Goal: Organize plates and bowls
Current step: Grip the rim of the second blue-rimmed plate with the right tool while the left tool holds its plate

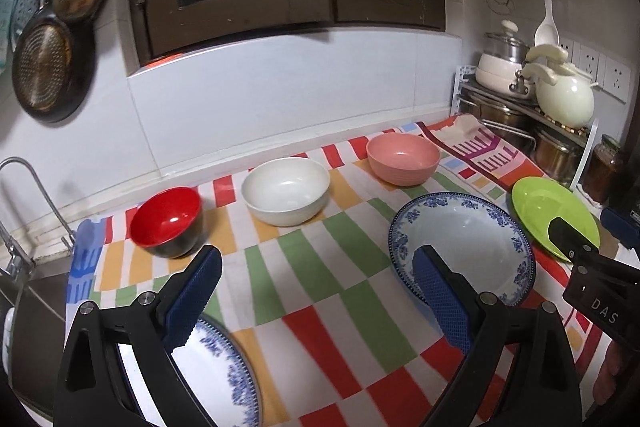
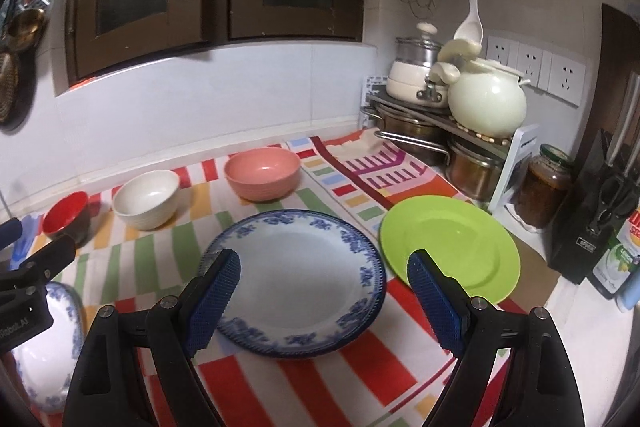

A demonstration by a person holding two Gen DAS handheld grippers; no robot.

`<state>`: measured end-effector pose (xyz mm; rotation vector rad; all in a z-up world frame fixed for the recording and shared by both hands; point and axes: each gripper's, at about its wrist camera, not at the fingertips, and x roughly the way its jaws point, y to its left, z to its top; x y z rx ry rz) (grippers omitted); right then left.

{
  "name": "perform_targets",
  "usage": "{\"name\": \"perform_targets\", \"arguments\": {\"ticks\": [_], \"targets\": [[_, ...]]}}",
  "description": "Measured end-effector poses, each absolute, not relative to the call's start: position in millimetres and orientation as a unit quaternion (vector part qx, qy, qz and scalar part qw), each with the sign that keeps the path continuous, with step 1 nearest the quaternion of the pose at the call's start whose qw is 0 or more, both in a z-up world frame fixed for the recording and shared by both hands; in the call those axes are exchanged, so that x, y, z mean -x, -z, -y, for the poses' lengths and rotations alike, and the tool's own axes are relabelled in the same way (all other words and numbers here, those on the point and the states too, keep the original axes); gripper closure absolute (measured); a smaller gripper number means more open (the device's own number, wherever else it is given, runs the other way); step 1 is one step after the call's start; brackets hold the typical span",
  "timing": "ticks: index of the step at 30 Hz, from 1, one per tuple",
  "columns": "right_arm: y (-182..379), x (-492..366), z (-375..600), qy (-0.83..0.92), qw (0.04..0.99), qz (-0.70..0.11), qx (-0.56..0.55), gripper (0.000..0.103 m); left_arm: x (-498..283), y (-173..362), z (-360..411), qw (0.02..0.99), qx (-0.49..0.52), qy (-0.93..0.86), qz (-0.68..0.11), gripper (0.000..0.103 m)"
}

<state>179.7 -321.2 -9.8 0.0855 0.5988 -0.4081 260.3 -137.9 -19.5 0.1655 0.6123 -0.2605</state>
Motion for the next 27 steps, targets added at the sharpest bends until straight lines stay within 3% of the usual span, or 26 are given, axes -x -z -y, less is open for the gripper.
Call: {"name": "perform_targets", "arguments": {"ticks": [14, 23, 27], "targets": [[51.5, -205.6, 378.1, 0.212, 0.911, -0.344, -0.085, 0.017, -303.8, 52.6, 193.3, 0.921, -0.119, 0.136, -0.344, 0.006], [84.0, -222.8, 394.7, 0.201, 0.893, -0.388, -0.109, 0.028, -329.4, 84.0, 215.9, 0.905, -0.117, 0.137, -0.384, 0.009], [98.6, -231.0, 401.5, 0.200, 0.884, -0.405, -0.119, 0.033, -337.4, 98.2, 224.7, 0.897, -0.116, 0.140, -0.402, 0.016]]}}
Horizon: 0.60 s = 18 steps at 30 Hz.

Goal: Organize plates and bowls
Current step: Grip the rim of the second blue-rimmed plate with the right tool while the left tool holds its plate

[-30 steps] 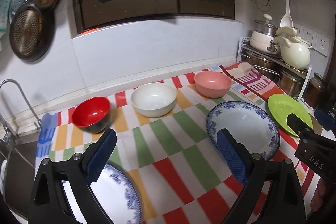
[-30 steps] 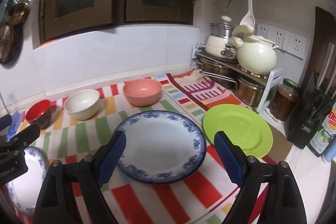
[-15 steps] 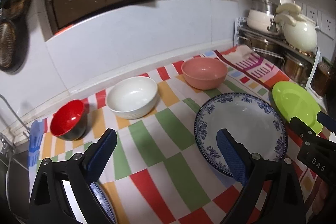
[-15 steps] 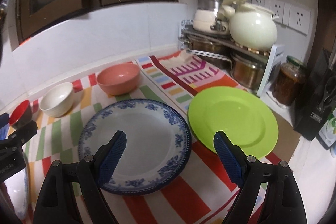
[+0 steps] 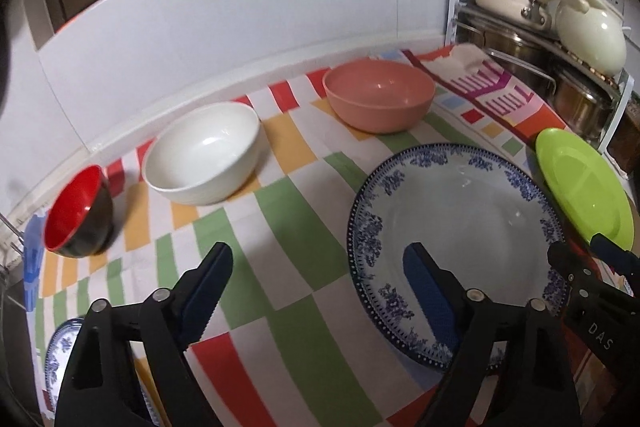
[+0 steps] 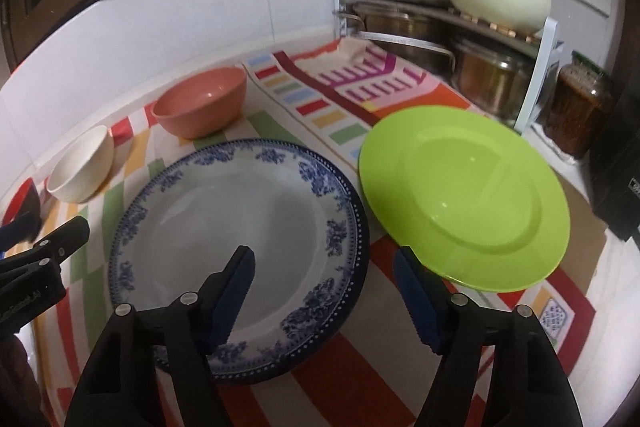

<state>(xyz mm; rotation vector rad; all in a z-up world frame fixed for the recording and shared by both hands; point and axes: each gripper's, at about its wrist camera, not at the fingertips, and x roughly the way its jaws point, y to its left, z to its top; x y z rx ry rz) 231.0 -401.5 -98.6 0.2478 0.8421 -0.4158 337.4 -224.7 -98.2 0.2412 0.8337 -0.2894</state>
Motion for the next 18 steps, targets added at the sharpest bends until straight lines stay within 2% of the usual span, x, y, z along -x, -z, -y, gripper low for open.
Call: {"name": "perform_targets", "arguments": {"ticks": [18], "targets": [[126.8, -253.5, 424.0, 0.191, 0.868, -0.437, -0.140, 0.047, -366.6, 133.8, 252.1, 0.875, -0.107, 0.156, -0.445, 0.035]]}}
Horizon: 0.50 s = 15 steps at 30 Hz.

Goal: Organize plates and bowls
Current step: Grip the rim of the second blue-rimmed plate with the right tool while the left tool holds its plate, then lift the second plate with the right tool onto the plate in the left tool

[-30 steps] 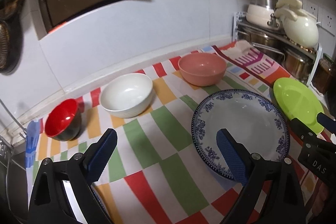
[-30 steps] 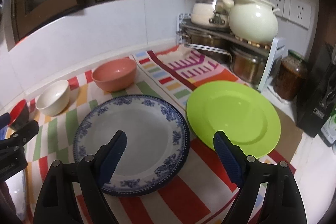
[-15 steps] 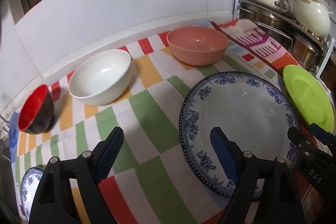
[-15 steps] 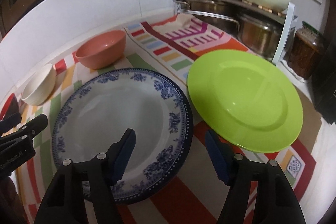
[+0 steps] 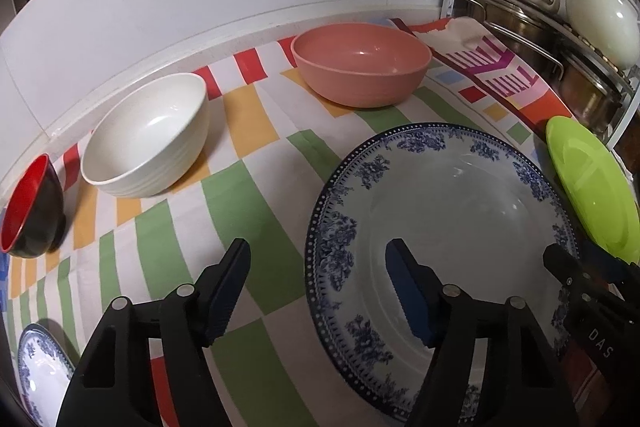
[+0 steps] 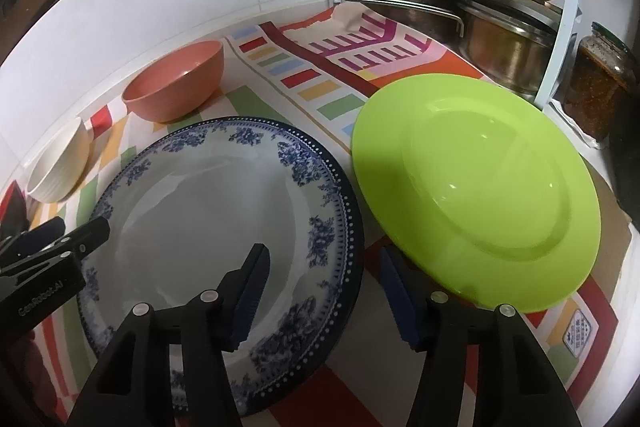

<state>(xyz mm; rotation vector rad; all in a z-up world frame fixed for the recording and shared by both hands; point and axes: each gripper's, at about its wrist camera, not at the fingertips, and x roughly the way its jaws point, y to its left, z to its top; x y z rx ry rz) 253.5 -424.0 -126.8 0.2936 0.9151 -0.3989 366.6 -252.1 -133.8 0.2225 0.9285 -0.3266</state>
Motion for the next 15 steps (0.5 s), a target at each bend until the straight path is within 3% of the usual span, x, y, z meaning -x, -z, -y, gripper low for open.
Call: {"name": "perform_targets", "arguments": {"ticks": [11, 15], "targets": [[129.7, -262.2, 429.3, 0.195, 0.863, -0.447, -0.135, 0.063, -374.9, 143.2, 255.7, 0.862, -0.095, 0.170, -0.468, 0.055], [129.4, -263.0, 428.9, 0.196, 0.863, -0.447, -0.132, 0.065, -373.4, 141.2, 257.7, 0.860, -0.090, 0.179, -0.469, 0.070]]}}
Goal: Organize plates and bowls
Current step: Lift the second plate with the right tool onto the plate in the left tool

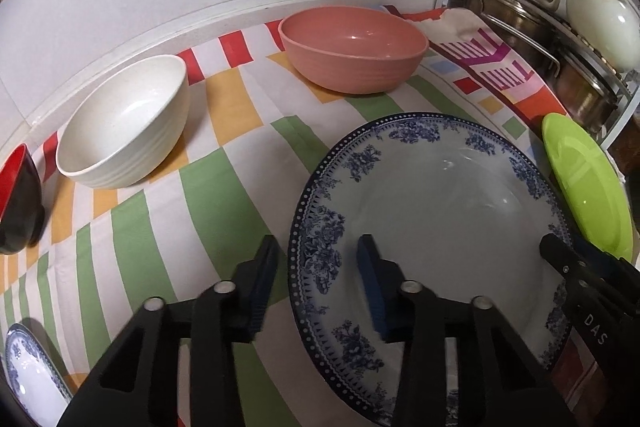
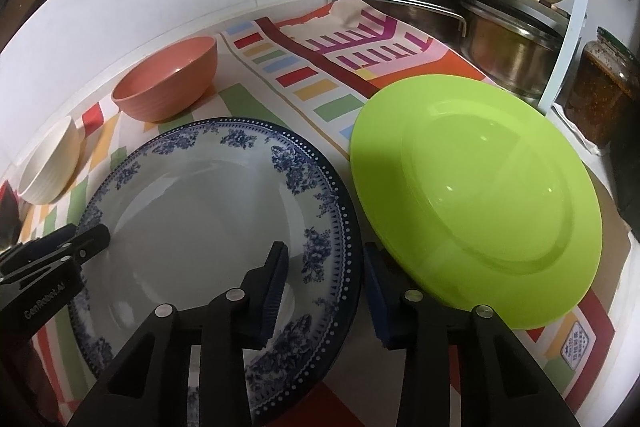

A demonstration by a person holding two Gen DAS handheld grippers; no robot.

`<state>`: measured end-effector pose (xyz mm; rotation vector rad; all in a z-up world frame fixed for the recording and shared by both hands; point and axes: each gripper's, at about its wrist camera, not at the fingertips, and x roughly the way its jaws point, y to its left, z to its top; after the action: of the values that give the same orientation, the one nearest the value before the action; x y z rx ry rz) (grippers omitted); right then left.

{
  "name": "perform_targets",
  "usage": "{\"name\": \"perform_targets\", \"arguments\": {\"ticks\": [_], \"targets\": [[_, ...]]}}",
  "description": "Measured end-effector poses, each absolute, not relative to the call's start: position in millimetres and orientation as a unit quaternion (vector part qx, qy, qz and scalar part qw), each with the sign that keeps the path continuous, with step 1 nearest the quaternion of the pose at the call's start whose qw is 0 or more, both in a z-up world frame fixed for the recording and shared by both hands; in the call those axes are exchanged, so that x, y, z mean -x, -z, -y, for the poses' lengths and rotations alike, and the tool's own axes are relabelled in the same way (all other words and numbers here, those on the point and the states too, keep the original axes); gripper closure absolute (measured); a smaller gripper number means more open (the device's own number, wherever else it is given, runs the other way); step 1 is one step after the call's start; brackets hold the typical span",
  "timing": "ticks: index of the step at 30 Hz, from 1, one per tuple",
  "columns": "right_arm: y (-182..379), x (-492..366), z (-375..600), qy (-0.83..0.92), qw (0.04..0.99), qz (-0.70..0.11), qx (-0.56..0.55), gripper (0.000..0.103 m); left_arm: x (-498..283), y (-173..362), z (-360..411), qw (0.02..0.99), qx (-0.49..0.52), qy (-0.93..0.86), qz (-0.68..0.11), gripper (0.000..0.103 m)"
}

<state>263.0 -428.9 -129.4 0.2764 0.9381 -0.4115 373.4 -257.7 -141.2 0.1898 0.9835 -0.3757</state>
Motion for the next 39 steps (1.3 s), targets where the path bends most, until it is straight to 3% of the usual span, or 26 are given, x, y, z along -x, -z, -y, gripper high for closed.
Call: {"name": "perform_targets", "arguments": {"ticks": [19, 39], "targets": [[109.5, -258.3, 409.8, 0.177, 0.874, -0.439, -0.109, 0.067, -356.9, 120.1, 229.6, 0.876, -0.070, 0.162, -0.450, 0.071], [66.9, -240.5, 339.7, 0.116, 0.903, -0.409, -0.069, 0.067, -308.4, 79.7, 146.7, 0.909, -0.025, 0.098, -0.405, 0.071]]}}
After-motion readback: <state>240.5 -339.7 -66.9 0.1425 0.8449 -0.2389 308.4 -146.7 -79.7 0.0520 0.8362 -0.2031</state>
